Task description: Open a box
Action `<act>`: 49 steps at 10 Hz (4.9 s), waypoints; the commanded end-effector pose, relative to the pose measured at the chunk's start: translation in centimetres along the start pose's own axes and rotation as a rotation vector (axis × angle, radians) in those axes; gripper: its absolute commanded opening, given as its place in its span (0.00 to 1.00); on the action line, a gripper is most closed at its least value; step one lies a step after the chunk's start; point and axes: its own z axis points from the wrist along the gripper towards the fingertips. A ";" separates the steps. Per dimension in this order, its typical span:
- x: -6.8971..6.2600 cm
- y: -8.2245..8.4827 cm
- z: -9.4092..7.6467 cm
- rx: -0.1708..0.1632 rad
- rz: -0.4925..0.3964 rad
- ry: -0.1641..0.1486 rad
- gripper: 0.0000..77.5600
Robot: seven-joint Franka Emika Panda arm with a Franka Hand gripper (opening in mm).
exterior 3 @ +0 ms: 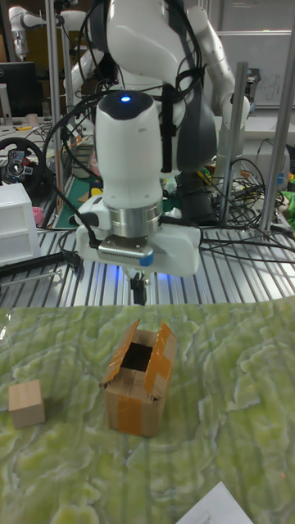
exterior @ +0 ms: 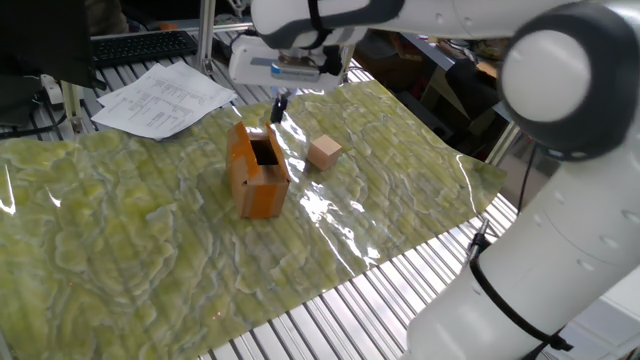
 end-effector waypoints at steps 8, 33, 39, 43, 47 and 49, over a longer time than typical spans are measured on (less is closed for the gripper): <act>-1.7 0.2 1.8 -0.032 0.044 -0.038 0.00; -3.7 1.0 8.6 -0.064 0.128 -0.061 0.00; -3.4 -0.3 10.0 -0.043 0.095 -0.070 0.00; -3.3 -1.5 9.3 -0.024 0.098 -0.056 0.00; -3.0 -2.0 7.6 -0.004 0.082 -0.053 0.00; -3.1 -2.2 7.5 0.026 0.050 -0.064 0.00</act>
